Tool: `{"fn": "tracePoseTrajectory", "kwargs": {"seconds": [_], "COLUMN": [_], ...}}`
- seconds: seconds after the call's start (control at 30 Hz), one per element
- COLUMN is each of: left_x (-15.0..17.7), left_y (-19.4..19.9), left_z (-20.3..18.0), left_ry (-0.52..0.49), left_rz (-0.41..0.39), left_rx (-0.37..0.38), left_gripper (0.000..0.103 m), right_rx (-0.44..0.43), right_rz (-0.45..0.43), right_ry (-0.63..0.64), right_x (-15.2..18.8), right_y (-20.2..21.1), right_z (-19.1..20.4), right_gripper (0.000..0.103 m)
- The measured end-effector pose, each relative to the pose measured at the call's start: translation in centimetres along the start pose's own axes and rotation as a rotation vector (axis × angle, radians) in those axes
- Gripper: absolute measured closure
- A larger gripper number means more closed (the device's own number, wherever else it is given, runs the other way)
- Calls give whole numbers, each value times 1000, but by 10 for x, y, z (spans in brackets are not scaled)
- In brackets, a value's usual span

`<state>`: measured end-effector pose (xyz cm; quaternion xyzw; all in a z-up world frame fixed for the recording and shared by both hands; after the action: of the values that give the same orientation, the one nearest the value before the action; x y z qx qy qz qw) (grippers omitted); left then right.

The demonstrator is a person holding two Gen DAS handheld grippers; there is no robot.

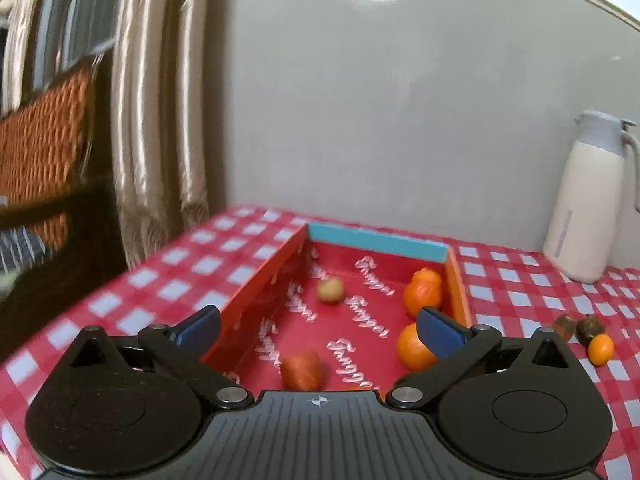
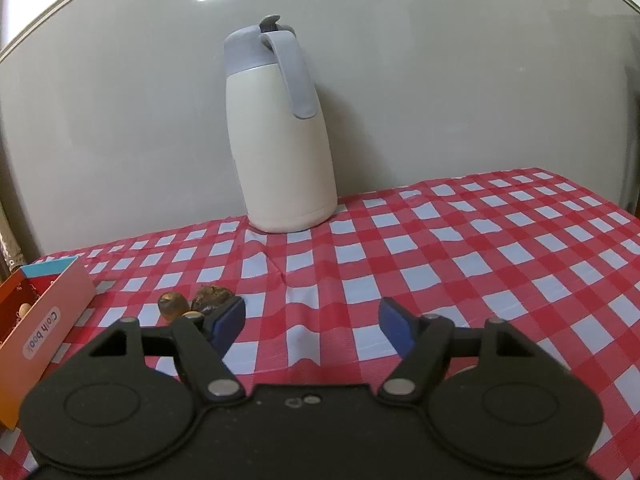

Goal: Organize fruits
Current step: 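Carry the red-orange chunk into the box and open the left gripper, then move the right gripper to the small tangerine beside the brown fruits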

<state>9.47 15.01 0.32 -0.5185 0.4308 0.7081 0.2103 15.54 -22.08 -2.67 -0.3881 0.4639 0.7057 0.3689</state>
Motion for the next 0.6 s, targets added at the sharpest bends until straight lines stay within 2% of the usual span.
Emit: {"fn": "tracePoseTrajectory", "kwargs": {"seconds": [0.23,0.6], "left_x": [1,3], "left_y": [5,6], "left_z": [-17,-22], "left_ry": [-57,-70], "left_rz": [-5,6], "left_rx": [15,18], "left_gripper": [0,0], "right_rx": [2,2], "right_rz": [-2,-6], "right_ry": [-3,-5], "right_x": [0,-1], "right_y": [3,2], "right_z": [-4,-4], "right_gripper": [29,29]}}
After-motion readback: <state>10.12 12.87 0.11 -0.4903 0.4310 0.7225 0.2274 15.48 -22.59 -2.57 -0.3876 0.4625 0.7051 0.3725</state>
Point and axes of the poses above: each gripper's, at about its wrist camera, not at the fingertips, and y roughly against the way its jaws point, z to its left, x to its underside, the point moved 6 cm from there along -y, roughly the way its jaws point, and after that the axes turned 13 degrees about -x, right-handed, at the moved point
